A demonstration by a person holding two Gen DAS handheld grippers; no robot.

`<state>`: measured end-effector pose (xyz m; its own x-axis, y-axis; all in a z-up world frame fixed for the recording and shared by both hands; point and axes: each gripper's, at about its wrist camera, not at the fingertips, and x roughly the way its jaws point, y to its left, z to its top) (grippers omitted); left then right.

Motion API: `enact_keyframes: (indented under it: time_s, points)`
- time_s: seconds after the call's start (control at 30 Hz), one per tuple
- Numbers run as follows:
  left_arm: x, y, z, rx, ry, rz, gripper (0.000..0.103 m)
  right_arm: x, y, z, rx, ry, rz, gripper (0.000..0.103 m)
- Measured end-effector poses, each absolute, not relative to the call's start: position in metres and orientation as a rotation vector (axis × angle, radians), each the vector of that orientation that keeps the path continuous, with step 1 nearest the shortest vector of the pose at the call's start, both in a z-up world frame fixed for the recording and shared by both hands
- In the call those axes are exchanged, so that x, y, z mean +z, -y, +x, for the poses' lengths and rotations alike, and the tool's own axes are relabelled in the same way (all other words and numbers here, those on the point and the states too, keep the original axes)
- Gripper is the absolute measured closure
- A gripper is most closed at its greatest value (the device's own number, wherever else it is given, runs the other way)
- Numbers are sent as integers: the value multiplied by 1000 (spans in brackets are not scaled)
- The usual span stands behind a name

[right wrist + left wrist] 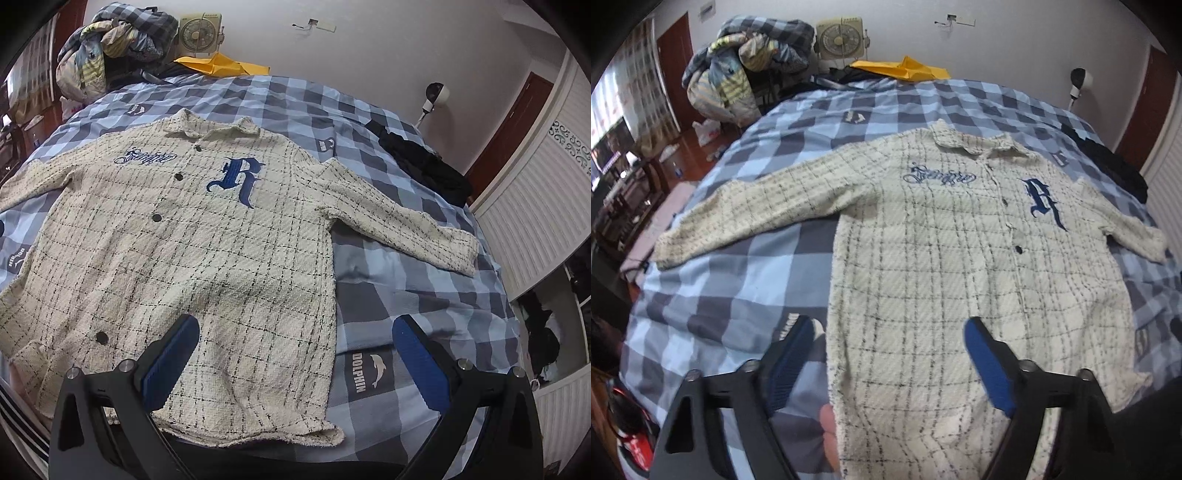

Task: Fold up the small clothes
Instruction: 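Move both tools over the cream tweed shirt toward a sleeve, then grasp the sleeve cuff with the left tool and lift it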

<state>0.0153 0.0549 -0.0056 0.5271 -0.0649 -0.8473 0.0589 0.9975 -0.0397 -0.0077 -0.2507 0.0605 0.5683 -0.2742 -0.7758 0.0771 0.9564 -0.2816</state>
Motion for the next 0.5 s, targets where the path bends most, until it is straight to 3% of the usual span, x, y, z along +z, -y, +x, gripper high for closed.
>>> enact_keyframes:
  time_s: [0.3, 0.43, 0.5]
  points:
    - [17, -108, 30, -55, -943, -148, 19, 64, 228, 14, -115, -951, -236, 1]
    - [19, -175, 58, 109, -935, -97, 0, 64, 205, 29, -53, -934, -271, 1]
    - [10, -220, 73, 181, -955, -116, 0, 60, 191, 34, -36, -909, -318, 1]
